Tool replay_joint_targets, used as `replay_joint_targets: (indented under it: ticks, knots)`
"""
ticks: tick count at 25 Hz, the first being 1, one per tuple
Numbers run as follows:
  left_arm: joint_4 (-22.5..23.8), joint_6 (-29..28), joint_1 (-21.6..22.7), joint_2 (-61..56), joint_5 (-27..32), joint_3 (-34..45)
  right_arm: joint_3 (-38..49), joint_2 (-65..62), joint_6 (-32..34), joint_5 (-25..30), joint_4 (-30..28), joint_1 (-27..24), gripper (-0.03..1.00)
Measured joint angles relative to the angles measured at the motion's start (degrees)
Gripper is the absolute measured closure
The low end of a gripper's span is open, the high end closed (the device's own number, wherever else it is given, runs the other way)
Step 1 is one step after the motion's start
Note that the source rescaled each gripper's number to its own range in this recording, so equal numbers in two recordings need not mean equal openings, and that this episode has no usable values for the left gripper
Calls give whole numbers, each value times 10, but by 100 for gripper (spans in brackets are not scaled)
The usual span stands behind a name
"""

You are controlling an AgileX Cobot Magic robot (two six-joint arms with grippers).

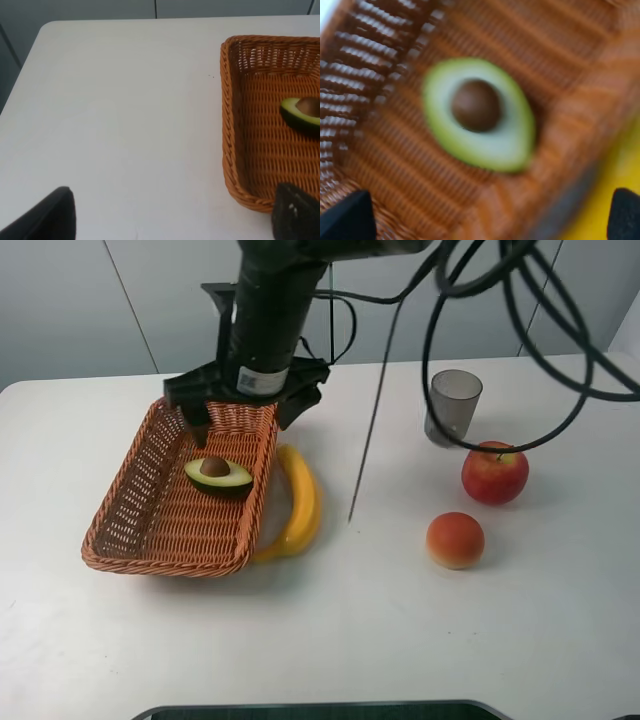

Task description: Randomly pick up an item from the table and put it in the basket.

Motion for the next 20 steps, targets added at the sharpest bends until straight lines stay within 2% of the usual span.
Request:
replay_joint_targets:
  ticks: [12, 20]
  knots:
    - [0, 0, 0, 0, 0, 0, 263, -256, -9, -21, -5, -149, -3]
    - [0, 0, 0, 0, 0, 0, 399, -430, -9, -17, -20, -289, -3]
